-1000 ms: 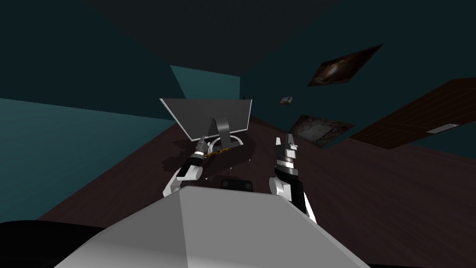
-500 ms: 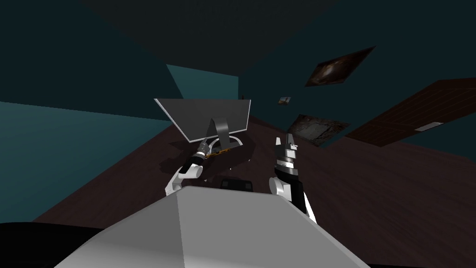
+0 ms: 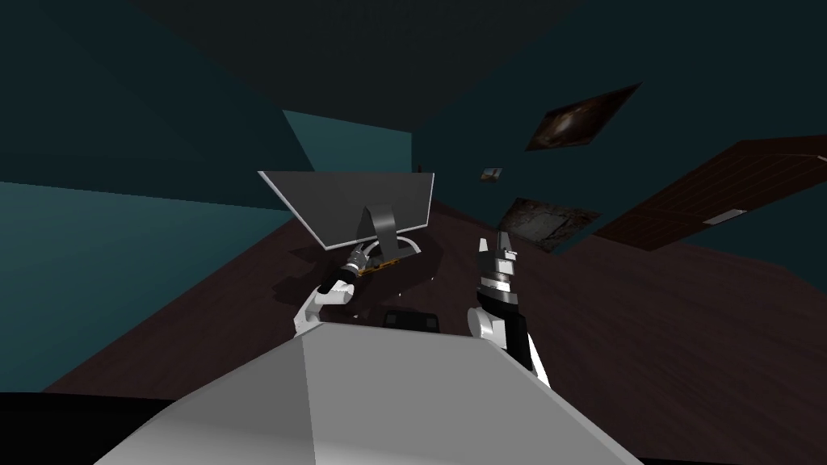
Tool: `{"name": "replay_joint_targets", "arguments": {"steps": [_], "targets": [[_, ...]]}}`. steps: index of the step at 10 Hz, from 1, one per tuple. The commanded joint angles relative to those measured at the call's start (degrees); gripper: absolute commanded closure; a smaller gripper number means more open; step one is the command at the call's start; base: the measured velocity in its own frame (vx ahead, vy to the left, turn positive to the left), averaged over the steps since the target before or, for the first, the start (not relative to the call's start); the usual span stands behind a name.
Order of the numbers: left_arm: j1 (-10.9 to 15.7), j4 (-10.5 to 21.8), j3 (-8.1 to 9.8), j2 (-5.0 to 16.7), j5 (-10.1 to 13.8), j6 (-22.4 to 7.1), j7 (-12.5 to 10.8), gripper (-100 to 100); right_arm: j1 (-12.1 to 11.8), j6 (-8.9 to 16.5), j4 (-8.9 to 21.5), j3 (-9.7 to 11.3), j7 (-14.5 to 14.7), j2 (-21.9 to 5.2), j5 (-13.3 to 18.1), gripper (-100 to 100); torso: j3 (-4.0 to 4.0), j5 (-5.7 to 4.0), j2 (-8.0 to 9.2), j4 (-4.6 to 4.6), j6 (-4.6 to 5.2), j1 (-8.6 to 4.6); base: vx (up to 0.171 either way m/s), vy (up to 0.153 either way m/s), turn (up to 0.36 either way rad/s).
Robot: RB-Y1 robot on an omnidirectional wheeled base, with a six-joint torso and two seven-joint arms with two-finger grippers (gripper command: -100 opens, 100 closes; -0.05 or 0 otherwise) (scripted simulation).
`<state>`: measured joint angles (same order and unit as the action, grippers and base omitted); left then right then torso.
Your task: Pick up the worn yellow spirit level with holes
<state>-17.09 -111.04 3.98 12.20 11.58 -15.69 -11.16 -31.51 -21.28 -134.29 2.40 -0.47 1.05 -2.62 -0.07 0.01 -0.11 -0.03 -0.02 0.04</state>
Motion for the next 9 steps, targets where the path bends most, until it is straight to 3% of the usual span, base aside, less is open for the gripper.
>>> {"name": "replay_joint_targets", "arguments": {"steps": [1, 4, 7, 9], "targets": [[0.7, 1.29, 0.17, 0.85, 1.22, -2.86, -0.89, -100, 0.0, 0.0, 0.0, 0.0, 0.0, 0.0, 0.0, 0, 0.0, 0.0, 0.0, 0.0, 0.0, 0.0, 0.036, 0.013, -0.049], [1.82, 3.16, 0.33, 1.58, 2.25, -7.78, -1.62, -100, 0.0, 0.0, 0.0, 0.0, 0.0, 0.0, 0.0, 0, -0.02, 0.0, -0.03, 0.0, 0.02, 0.02, 0.029, 0.015, -0.044], [4.1, 7.04, 0.65, 3.03, 4.32, -12.54, -3.1, -100, 0.0, 0.0, 0.0, 0.0, 0.0, 0.0, 0.0, 0, 0.0, 0.0, 0.0, 0.0, 0.0, 0.0, 0.029, 0.015, -0.052], [4.1, 7.04, 0.65, 3.03, 4.32, -14.35, -3.1, -100, 0.0, 0.0, 0.0, 0.0, 0.0, 0.0, 0.0, 0, 0.0, 0.0, 0.0, 0.0, -0.01, 0.01, 0.019, 0.013, -0.012]]}}
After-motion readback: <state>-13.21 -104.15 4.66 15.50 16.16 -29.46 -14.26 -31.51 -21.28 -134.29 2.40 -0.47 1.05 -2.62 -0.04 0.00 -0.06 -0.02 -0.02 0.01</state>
